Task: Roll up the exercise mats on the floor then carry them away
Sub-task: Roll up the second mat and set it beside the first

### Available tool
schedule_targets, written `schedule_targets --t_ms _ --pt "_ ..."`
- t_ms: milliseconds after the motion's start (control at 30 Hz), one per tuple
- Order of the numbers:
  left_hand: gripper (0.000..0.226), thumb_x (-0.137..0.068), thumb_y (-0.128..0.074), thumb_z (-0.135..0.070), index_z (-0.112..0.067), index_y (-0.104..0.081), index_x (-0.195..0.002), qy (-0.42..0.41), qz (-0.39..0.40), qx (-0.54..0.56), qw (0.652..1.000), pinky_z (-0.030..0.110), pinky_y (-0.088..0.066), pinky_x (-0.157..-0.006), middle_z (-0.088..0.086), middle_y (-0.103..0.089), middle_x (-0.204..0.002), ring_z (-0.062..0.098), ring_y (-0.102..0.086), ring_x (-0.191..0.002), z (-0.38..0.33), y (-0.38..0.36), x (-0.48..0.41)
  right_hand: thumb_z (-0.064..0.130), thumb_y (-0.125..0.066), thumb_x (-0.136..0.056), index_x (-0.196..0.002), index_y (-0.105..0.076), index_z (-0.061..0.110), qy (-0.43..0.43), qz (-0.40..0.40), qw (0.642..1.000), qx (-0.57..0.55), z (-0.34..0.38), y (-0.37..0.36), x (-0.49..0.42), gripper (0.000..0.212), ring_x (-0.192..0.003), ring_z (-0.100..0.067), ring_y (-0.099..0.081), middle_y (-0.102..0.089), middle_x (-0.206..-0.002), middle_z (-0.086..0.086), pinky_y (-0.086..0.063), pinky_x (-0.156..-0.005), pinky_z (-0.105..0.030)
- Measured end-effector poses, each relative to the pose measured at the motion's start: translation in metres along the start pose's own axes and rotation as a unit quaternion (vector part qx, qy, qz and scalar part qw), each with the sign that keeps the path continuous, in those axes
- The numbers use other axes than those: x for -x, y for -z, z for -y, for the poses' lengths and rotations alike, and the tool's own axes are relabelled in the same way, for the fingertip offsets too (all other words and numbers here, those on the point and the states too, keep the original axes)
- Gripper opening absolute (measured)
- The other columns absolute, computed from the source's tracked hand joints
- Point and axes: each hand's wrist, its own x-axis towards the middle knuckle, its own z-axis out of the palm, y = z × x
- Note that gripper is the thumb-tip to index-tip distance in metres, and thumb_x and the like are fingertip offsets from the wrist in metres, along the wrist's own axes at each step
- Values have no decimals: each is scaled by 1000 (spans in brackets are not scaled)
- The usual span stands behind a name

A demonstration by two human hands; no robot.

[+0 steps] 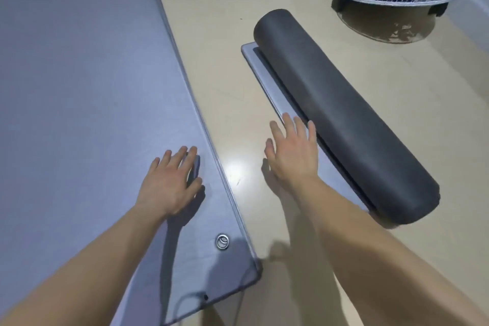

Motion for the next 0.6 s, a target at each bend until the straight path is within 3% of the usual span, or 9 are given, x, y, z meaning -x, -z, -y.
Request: schedule_targets --t_ms 67,133,267,367,433,500,600 --pt "89 -84 -8 -61 -22 -13 -164 37 2 13 999 45 -19 -122 3 -17 -171 30 -19 -154 35 -12 40 38 -45 -100 -142 -57 23 45 27 998 -18 43 1 27 45 -136 -30 -45 -49 -152 -7 -17 -119 -50" --pt "90 -83 -8 -61 -22 -19 -163 61 13 17 998 42 -21 -120 3 -21 -170 27 -25 -151 61 -23 83 39 -40 -102 -137 -57 27 97 103 990 -19 74 0 54 41 -130 -28 -49 -52 -146 -4 -23 -115 -46" --pt "99 -72 -5 -66 -23 -34 -156 97 37 38 994 39 -32 -114 2 -35 -162 26 -38 -142 105 -54 165 43 -38 -101 -120 -57 26 168 242 956 -5 117 5 104 32 -114 -30 -50 -47 -127 -5 -37 -89 -41" --pt "87 -70 -23 -67 -25 -43 -143 121 49 87 988 37 -45 -99 1 -44 -144 26 -47 -124 126 -90 213 48 -44 -98 -128 -53 26 198 246 946 73 136 8 137 39 -117 -30 -46 -42 -135 -5 -40 -90 -41" --pt "81 -82 -46 -63 -29 -31 -155 125 74 102 984 38 -41 -108 4 -22 -165 29 -34 -141 130 -119 239 53 -47 -95 -131 -50 26 203 266 941 62 150 9 163 45 -120 -30 -43 -39 -139 -5 -44 -92 -42" --pt "93 -88 -59 -58 -34 -11 -164 132 80 122 980 42 -29 -121 -1 4 -173 32 -6 -157 131 -146 258 59 -54 -90 -136 -49 28 195 291 936 9 164 8 190 55 -127 -30 -38 -37 -144 -3 -46 -94 -41" --pt "97 -88 -64 -49 -40 -3 -163 131 45 114 984 42 -27 -123 -5 10 -172 29 1 -159 129 -172 284 66 -67 -79 -141 -50 35 166 294 937 -92 182 -2 240 71 -142 -29 -25 -29 -158 2 -38 -107 -44"
